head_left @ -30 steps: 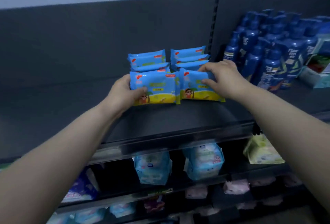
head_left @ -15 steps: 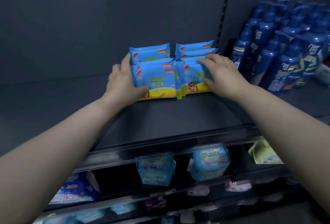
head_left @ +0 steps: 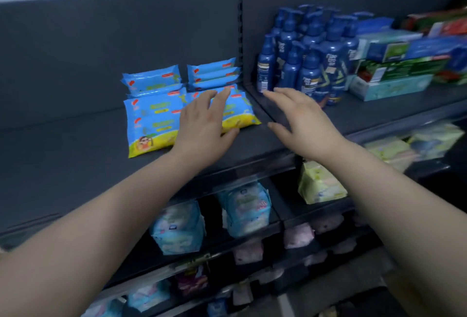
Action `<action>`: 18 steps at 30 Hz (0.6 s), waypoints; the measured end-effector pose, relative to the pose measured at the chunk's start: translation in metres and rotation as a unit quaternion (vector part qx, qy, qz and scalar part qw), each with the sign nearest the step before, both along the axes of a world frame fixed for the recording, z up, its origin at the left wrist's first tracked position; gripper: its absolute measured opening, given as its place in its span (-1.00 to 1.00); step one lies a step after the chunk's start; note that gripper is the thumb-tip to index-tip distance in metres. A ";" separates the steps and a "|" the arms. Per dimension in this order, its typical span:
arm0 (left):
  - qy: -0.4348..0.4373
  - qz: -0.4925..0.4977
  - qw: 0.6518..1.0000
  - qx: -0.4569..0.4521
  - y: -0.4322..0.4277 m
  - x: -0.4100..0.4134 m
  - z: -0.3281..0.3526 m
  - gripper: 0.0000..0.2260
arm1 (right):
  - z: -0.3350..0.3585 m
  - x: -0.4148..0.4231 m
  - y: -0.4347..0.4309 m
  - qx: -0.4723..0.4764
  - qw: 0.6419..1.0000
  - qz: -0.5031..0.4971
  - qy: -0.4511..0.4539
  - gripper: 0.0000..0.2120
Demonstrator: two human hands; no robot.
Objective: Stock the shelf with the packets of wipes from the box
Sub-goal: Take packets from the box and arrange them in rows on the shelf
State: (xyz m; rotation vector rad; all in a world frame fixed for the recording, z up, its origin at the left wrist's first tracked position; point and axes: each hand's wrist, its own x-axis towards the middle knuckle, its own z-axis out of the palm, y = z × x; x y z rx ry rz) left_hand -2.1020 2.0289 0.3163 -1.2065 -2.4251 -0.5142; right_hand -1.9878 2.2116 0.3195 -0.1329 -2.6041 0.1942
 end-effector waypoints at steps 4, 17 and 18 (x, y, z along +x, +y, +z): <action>0.009 -0.062 0.998 0.005 0.042 0.042 -0.004 -0.34 | -0.004 0.062 0.022 0.010 0.998 -0.057 -0.013 -0.43; -0.099 -0.255 0.962 0.012 0.176 0.216 -0.051 -0.37 | -0.060 0.294 0.093 -0.058 0.968 -0.242 -0.018 -0.44; -0.106 -0.270 0.957 0.012 0.185 0.229 -0.058 -0.36 | -0.067 0.312 0.096 -0.065 0.963 -0.260 -0.022 -0.44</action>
